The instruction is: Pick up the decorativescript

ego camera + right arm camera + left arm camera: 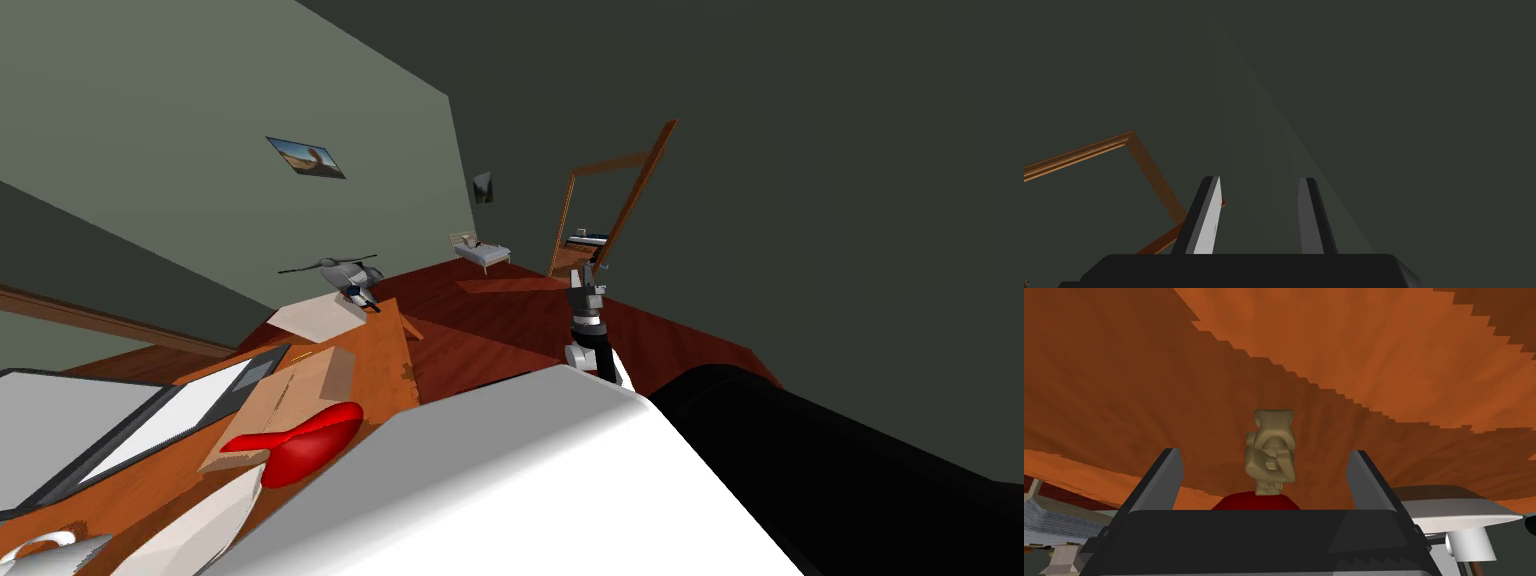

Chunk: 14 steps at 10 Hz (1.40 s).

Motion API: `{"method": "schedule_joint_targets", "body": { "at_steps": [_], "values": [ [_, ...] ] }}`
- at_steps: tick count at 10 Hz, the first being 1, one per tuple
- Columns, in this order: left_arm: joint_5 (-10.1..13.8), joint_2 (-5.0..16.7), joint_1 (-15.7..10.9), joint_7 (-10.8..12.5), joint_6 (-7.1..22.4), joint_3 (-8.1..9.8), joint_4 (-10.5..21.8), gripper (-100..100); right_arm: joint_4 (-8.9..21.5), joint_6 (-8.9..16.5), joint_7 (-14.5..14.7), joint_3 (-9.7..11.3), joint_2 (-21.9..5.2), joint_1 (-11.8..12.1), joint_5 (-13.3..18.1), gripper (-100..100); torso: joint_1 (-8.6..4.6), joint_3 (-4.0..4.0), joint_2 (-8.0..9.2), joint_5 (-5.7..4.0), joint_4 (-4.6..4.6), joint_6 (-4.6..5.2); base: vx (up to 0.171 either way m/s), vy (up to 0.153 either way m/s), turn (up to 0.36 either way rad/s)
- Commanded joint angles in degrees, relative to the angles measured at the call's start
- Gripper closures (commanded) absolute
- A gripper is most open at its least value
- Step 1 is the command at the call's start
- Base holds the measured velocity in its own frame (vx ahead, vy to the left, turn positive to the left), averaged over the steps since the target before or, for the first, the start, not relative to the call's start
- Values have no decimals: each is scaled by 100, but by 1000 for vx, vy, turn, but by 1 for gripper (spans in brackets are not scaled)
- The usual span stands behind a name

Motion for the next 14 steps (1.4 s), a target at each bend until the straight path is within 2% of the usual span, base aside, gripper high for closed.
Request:
{"method": "schedule_joint_targets", "body": {
  "at_steps": [1,2,3,4,5,7,8,9,13,14],
  "values": [
    [58,71,23,-135,37,-23,-19,-100,0,0,0,0,0,0,0,0,0,0,0,0,0,0,157,95,-13],
    [105,120,19,-223,58,-48,-45,-100,0,0,0,0,0,0,0,0,-8,7,13,-2,2,-1,171,105,-16],
    [79,97,26,-152,55,-38,-48,-100,0,0,0,0,0,0,0,0,-7,7,12,-2,3,0,81,49,-12],
    [84,103,23,-172,58,-39,-48,0,0,0,0,1,1,-1,0,0,-26,21,39,-5,7,-2,15,10,-2],
    [80,-11,-157,-229,87,-64,121,-100,0,0,0,1,1,-2,0,0,-41,36,63,-9,13,-3,-10,23,-52],
    [76,-153,-381,-304,125,-95,334,-100,0,1,0,1,1,-3,0,0,-34,51,89,-7,19,-1,-40,45,-78],
    [75,-119,-304,-278,125,-86,244,-100,1,1,0,1,1,-3,0,0,-32,55,95,-6,21,-2,-19,20,-15],
    [74,-128,-314,-289,135,-87,252,100,1,1,0,1,1,-3,0,0,-40,52,90,-9,20,-4,0,0,0],
    [116,-153,-309,-217,143,-69,250,100,0,0,0,2,2,-2,0,0,-19,59,102,8,21,19,2,-2,9],
    [110,-152,-308,-225,127,-78,242,0,0,0,0,2,2,-3,0,0,-8,59,102,10,22,16,-2,-5,-15]
  ]
}}
